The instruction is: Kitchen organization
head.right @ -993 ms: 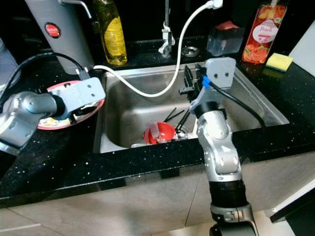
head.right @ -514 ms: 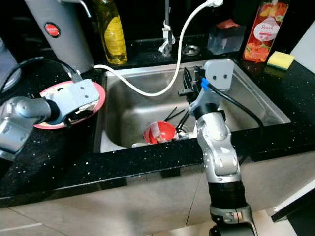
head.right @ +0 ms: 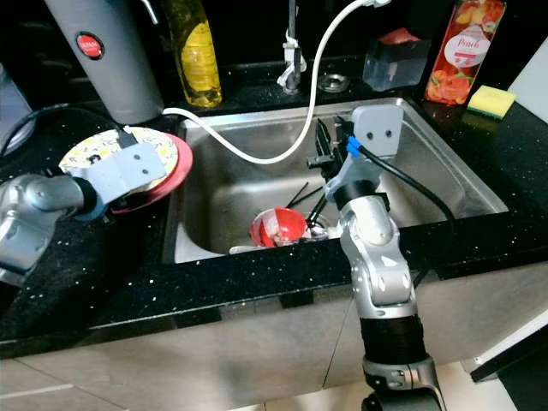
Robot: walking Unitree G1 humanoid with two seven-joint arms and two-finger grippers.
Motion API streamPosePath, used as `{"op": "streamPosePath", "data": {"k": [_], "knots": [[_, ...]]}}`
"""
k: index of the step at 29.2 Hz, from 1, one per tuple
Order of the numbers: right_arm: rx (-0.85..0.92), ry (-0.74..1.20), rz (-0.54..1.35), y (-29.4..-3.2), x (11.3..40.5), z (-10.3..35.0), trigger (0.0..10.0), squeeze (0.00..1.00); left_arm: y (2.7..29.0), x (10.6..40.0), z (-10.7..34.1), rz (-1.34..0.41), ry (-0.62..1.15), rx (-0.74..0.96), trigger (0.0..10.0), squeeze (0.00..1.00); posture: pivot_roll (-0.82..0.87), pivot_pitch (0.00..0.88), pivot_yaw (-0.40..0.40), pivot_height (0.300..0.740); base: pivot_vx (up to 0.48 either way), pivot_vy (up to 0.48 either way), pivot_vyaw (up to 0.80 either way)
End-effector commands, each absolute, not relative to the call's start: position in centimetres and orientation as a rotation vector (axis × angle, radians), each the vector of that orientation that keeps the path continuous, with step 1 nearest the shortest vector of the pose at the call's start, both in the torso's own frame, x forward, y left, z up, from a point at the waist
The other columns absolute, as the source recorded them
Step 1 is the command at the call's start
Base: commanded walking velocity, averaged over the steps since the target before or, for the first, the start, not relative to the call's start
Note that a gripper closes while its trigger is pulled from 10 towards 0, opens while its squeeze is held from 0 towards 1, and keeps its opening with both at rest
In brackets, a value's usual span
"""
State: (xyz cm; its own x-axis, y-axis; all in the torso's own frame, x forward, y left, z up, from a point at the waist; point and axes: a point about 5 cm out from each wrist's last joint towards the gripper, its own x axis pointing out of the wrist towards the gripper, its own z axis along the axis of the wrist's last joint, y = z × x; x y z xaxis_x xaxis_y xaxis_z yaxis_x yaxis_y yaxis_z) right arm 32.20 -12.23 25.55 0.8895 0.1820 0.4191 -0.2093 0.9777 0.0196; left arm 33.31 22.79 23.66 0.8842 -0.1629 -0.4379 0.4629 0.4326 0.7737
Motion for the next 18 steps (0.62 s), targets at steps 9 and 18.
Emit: {"op": "streamPosePath", "data": {"k": [9,18], "knots": [[0.067,-0.407,0.209,-12.1,32.3,25.3,10.0,0.00,22.5,33.4,23.0,-0.357,0.292,1.111,0.0,0.00,0.12,0.100,0.008,0.740,0.000,0.000,0.00],[0.069,-0.407,0.208,-12.1,32.4,25.3,10.0,0.00,22.5,33.8,24.1,-0.271,0.192,1.220,0.0,0.00,0.12,0.102,0.006,0.740,0.000,0.000,0.00]]}}
